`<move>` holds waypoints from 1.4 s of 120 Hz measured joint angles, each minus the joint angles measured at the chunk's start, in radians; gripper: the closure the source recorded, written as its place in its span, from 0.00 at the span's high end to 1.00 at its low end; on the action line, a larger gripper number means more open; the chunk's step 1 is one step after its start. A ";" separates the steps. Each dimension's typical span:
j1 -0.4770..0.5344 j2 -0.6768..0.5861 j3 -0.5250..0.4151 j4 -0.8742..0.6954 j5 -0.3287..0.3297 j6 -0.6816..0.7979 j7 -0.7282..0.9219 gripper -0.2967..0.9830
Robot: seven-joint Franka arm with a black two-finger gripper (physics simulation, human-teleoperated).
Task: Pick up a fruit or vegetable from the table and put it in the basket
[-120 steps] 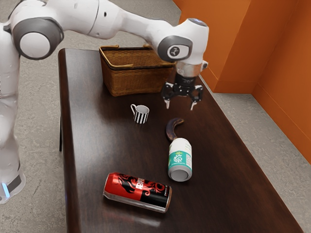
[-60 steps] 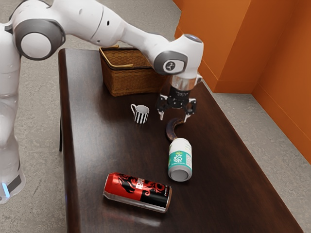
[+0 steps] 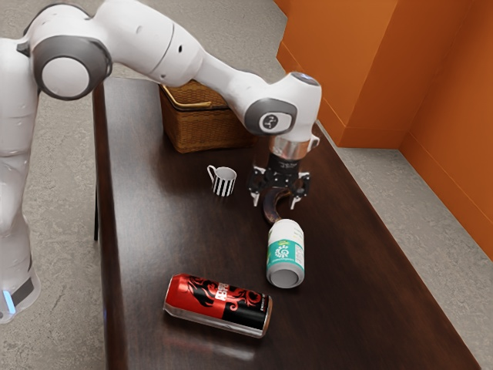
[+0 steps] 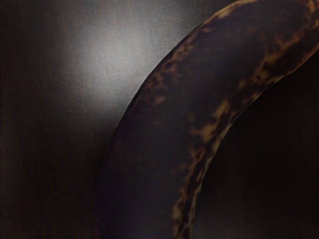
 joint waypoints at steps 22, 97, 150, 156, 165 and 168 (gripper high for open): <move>0.002 0.007 0.000 -0.019 -0.017 0.018 0.000 0.68; -0.012 -0.071 0.001 0.002 0.003 0.021 -0.017 0.38; 0.038 -0.266 0.046 0.276 0.158 -0.312 0.004 0.38; 0.158 -0.273 0.046 0.268 0.162 -0.331 0.013 0.38; 0.239 -0.276 0.046 0.263 0.168 -0.353 0.026 0.38; 0.241 -0.276 0.046 0.262 0.170 -0.359 0.030 0.38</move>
